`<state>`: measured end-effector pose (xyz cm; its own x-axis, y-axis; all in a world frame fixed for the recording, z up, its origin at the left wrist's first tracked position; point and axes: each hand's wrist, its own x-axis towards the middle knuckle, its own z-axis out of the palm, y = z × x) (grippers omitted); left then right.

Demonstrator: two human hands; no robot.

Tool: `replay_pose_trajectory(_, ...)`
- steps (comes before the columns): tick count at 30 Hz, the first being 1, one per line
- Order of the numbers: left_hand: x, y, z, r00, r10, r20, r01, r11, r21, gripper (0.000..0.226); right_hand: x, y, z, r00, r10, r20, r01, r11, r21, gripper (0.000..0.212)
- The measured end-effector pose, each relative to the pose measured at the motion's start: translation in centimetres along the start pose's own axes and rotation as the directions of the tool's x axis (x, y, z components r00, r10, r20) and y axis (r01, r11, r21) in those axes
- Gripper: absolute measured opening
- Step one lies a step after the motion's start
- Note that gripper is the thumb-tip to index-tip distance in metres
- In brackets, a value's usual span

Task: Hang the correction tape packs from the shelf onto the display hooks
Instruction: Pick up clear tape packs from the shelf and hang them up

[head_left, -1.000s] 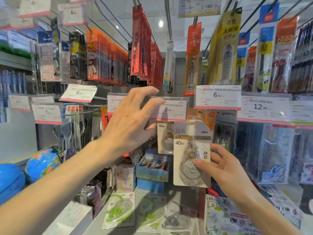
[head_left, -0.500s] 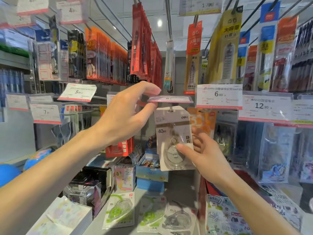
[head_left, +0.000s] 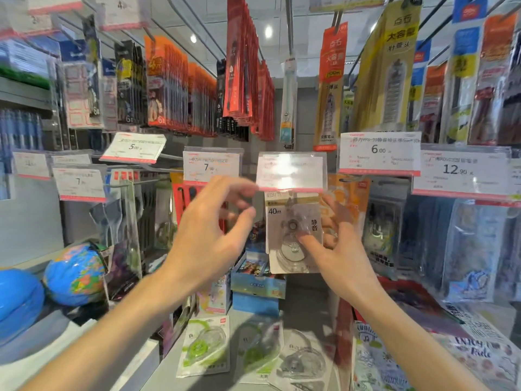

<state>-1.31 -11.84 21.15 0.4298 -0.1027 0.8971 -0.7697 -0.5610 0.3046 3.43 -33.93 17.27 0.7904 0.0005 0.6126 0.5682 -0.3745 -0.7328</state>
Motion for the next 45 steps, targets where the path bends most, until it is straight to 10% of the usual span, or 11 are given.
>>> replay_pose_trajectory(7, -1.4, -5.3, 6.7, 0.923, -0.355, 0.149, 0.367, 0.928, -0.060, 0.055, 0.6, 1.1, 1.9, 0.999, -0.035, -0.040, 0.027, 0.980, -0.196, 0.081)
replay_pose_trajectory(21, 2.0, -9.0, 11.7, 0.874, -0.430, 0.225, 0.474, 0.855, -0.210, 0.072, 4.9, 4.7, 2.9, 0.994, 0.112, -0.009, -0.113, 0.984, -0.135, 0.071)
replay_pose_trajectory(45, -6.8, -2.5, 3.9, 0.845, -0.533, 0.040, 0.489, 0.740, -0.461, 0.012, -6.0, 0.6, -2.5, 0.983, 0.184, 0.006, -0.174, 0.915, 0.363, 0.009)
